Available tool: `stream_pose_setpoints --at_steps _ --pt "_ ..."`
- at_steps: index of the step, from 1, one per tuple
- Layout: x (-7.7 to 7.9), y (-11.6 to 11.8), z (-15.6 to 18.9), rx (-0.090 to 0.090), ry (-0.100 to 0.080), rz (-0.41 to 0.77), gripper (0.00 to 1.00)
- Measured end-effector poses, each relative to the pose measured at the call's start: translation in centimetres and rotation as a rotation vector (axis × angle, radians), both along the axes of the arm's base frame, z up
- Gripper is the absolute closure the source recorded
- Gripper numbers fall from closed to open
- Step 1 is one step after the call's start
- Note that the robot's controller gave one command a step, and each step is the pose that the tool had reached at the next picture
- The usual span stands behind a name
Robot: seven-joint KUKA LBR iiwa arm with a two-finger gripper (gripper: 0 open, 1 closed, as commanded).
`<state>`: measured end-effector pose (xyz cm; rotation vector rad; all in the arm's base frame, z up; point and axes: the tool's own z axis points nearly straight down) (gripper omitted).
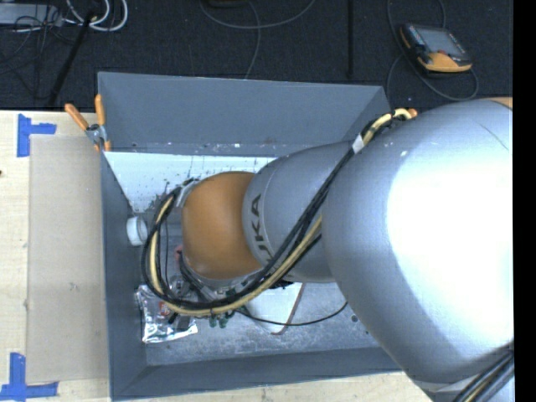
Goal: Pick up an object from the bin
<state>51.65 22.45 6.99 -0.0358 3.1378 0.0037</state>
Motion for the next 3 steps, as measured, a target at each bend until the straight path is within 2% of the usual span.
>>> stream_pose_setpoints --at_steps 1,2,3 --pt "-2.7 -1.5 8.6 0.0 -0.001 0.018 1.0" --pt "-2.7 -1.5 8.1 -0.003 0.004 0.017 0.0" --pt "-3.0 0.0 -0.3 -0.003 0.005 0.196 0.0"
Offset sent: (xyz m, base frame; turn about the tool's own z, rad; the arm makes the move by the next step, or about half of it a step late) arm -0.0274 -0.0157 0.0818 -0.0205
